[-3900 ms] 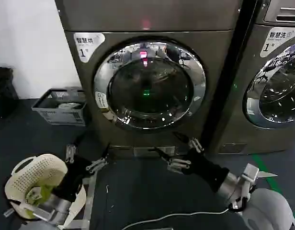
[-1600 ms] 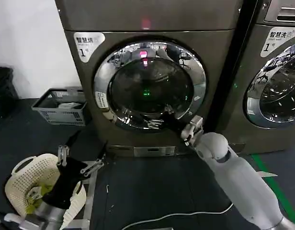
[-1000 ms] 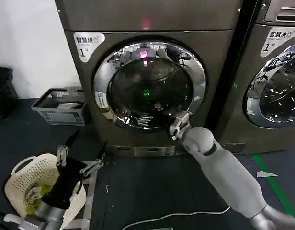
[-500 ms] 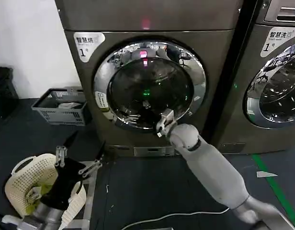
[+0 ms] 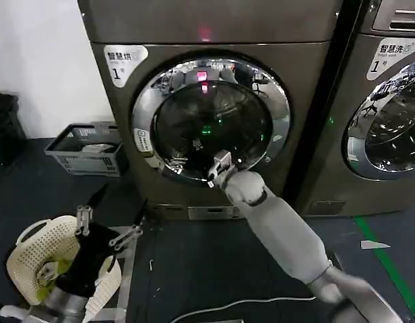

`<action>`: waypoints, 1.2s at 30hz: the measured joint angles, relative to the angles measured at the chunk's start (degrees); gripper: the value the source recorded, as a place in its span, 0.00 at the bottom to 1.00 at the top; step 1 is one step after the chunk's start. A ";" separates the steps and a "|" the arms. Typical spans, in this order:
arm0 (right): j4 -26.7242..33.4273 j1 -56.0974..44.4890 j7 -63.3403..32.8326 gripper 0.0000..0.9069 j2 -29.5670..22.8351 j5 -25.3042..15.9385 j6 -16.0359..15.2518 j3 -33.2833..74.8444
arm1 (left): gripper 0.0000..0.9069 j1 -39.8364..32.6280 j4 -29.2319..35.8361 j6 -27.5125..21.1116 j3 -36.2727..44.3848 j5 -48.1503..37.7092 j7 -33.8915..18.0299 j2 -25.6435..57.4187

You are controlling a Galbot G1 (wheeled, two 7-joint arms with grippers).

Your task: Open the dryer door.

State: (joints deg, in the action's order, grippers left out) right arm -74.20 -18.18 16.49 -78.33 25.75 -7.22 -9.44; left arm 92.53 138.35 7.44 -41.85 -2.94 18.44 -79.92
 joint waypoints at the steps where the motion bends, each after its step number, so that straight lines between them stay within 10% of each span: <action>1: 0.31 0.12 0.05 1.00 -0.23 -0.01 0.00 -0.10 | 1.00 0.04 0.01 0.01 -0.03 0.01 0.00 -0.02; 36: 9.49 5.99 2.84 1.00 -5.70 0.00 1.97 -2.73 | 1.00 0.94 0.58 0.55 -0.82 0.57 0.05 -1.15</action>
State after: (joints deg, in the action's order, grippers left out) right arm -64.71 -12.19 19.32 -84.03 25.75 -5.25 -12.17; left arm 93.47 138.93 7.99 -42.66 -2.37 18.50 -81.07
